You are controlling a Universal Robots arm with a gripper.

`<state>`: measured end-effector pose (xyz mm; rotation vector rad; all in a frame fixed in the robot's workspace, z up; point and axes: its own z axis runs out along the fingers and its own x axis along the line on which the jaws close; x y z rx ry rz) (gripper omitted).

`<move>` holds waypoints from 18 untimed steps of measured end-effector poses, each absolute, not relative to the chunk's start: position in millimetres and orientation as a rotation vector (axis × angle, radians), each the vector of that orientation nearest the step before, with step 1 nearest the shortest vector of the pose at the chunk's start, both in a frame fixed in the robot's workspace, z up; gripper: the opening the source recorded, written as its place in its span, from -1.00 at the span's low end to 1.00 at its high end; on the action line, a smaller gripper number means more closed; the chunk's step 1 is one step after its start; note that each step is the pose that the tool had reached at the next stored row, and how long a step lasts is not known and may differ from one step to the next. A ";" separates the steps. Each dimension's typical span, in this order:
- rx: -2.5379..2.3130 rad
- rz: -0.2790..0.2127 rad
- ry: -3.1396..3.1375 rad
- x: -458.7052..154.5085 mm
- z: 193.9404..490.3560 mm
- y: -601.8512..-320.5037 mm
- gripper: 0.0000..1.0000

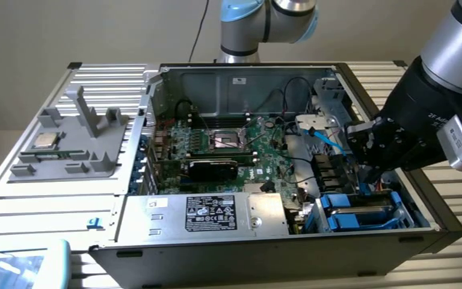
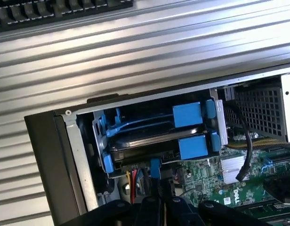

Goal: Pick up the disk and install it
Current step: 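Insert the second disk wire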

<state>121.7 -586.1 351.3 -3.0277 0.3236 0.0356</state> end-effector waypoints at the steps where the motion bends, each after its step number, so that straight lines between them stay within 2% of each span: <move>1: -3.028 0.036 0.318 121.7 349.5 -587.5 -0.79; 18: -3.043 0.045 0.114 117.0 340.2 -596.9 -0.79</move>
